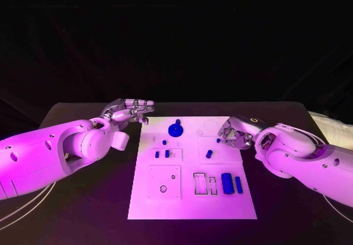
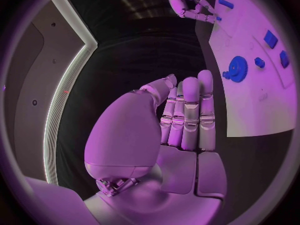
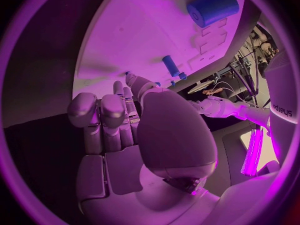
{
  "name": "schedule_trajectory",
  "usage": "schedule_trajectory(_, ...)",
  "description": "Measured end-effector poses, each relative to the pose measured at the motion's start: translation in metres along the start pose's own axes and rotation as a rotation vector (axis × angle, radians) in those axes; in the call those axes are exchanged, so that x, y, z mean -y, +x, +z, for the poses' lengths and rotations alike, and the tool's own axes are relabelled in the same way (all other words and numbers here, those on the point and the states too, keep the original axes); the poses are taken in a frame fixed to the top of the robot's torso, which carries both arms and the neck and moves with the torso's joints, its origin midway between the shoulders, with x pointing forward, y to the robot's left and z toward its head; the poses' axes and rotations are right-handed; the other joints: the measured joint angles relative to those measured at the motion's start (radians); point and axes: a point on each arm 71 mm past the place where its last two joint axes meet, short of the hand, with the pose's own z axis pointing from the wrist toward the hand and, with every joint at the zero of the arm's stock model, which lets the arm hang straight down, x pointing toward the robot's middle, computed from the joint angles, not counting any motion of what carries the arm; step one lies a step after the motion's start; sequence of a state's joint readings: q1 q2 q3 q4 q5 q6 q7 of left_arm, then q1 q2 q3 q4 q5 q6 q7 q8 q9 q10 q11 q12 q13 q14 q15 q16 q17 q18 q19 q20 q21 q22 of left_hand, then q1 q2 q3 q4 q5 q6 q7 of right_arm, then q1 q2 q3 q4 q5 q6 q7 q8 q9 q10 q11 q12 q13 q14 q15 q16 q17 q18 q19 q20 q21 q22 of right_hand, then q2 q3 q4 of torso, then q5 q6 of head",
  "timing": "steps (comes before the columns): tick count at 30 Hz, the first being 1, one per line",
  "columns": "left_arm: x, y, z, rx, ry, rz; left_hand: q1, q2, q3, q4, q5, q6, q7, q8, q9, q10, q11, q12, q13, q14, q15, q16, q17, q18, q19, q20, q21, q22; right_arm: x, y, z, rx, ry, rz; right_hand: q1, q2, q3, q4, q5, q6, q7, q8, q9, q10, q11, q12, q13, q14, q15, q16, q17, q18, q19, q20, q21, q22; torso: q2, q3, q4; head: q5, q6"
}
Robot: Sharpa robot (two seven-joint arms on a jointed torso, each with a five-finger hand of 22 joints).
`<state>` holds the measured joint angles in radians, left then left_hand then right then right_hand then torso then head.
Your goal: Assemble the parts on the task board
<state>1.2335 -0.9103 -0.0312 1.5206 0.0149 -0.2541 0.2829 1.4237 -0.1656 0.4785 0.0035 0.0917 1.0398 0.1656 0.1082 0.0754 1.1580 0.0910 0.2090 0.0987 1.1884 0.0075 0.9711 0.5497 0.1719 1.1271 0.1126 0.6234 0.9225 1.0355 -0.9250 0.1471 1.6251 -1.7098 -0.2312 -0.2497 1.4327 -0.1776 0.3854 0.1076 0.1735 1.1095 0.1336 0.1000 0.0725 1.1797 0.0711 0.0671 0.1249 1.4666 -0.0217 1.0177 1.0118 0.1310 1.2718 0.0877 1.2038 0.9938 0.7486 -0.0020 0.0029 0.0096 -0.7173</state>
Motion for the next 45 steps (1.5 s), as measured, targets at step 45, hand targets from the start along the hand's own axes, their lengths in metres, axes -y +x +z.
schedule_trajectory(45,-0.003,0.0,0.0,0.022,-0.002,-0.092,0.0,0.008,-0.018,-0.006,0.0,0.0,0.0,0.0,-0.004,-0.011,0.004,0.012,0.002,-0.003,0.004,0.0,-0.01,0.0,0.0,0.0,-0.008,-0.005,-0.016,0.009,0.014,-0.047,0.012,-0.071,0.009,0.045,0.08,-0.022,-0.074,0.064,-0.018,0.006,0.015,0.076,-0.019,0.002,-0.032,0.0,0.0,0.102,0.066,-0.016,0.034,-0.009,0.075,0.1,0.0,0.0006,0.0004,0.002,-0.016)
